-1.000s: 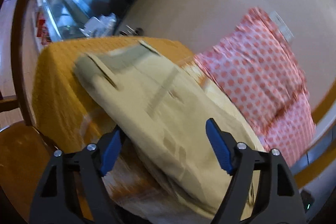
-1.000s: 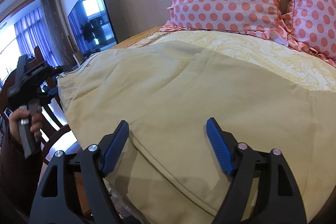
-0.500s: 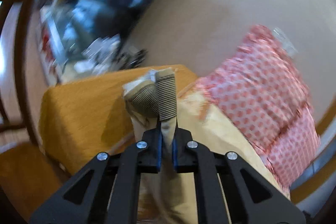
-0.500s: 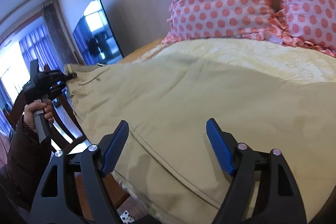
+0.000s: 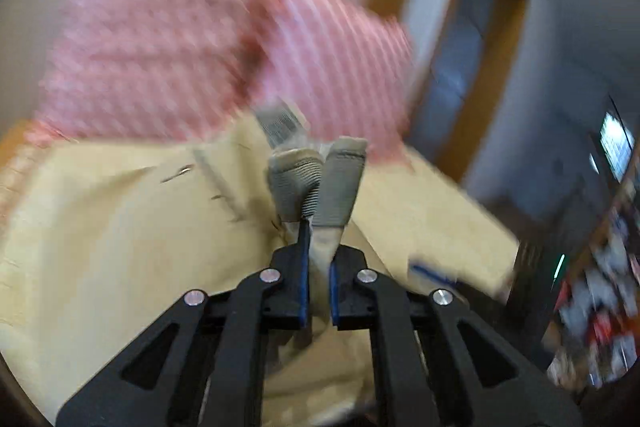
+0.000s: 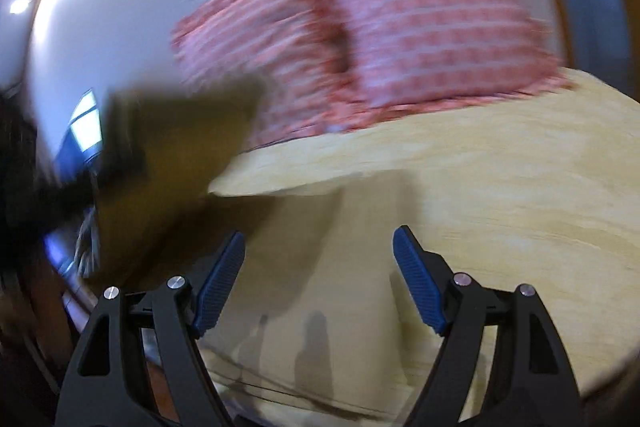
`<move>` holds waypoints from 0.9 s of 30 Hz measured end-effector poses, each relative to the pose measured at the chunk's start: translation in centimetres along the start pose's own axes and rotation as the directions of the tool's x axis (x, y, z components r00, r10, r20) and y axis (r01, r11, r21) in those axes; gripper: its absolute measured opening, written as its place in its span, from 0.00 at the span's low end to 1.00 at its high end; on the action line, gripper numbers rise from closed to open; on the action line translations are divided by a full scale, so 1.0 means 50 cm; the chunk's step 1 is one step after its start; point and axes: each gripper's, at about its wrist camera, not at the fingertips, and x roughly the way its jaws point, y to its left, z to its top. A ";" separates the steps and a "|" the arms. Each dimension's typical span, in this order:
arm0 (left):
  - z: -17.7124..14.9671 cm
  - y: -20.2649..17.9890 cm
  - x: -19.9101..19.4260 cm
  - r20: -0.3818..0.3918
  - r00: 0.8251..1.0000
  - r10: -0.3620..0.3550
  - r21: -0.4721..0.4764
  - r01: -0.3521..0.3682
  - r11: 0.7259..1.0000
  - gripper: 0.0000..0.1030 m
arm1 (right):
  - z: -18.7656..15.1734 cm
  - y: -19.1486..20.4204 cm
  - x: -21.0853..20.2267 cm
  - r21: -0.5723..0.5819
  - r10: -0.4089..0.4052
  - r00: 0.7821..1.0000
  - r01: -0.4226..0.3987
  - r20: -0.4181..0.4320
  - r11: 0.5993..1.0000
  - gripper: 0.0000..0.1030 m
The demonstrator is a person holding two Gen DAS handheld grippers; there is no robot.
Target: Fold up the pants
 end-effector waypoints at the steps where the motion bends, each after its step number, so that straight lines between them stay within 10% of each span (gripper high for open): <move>1: -0.027 -0.014 0.039 -0.069 0.997 -0.018 0.012 0.018 1.000 0.07 | -0.001 -0.030 -0.013 0.033 -0.042 0.999 0.042 0.004 0.999 0.76; 3: -0.085 -0.034 0.096 -0.170 0.985 -0.043 0.027 0.048 0.998 0.07 | 0.000 -0.067 -0.029 0.073 -0.082 0.997 0.082 0.004 0.994 0.76; 10: -0.054 -0.066 0.051 -0.043 0.998 -0.037 0.038 0.038 0.999 0.07 | 0.015 -0.098 -0.057 0.074 -0.130 0.990 0.127 0.049 0.989 0.76; 14: -0.085 -0.113 0.110 -0.139 0.989 -0.044 0.087 0.056 0.995 0.10 | 0.022 -0.088 -0.060 0.068 -0.126 0.990 0.122 0.062 0.990 0.79; 17: -0.121 -0.120 0.138 -0.178 0.984 -0.025 0.125 0.048 0.991 0.21 | 0.029 -0.076 -0.057 0.052 -0.109 0.992 0.106 0.059 0.993 0.79; 21: -0.119 -0.111 0.090 -0.149 0.981 -0.123 0.105 0.139 0.985 0.66 | 0.044 -0.041 -0.046 0.003 -0.037 0.998 0.037 0.048 0.999 0.81; 27: -0.092 -0.009 -0.006 -0.063 0.997 -0.045 0.021 0.047 0.999 0.77 | 0.052 0.035 0.018 -0.044 0.188 0.980 -0.191 -0.064 0.981 0.81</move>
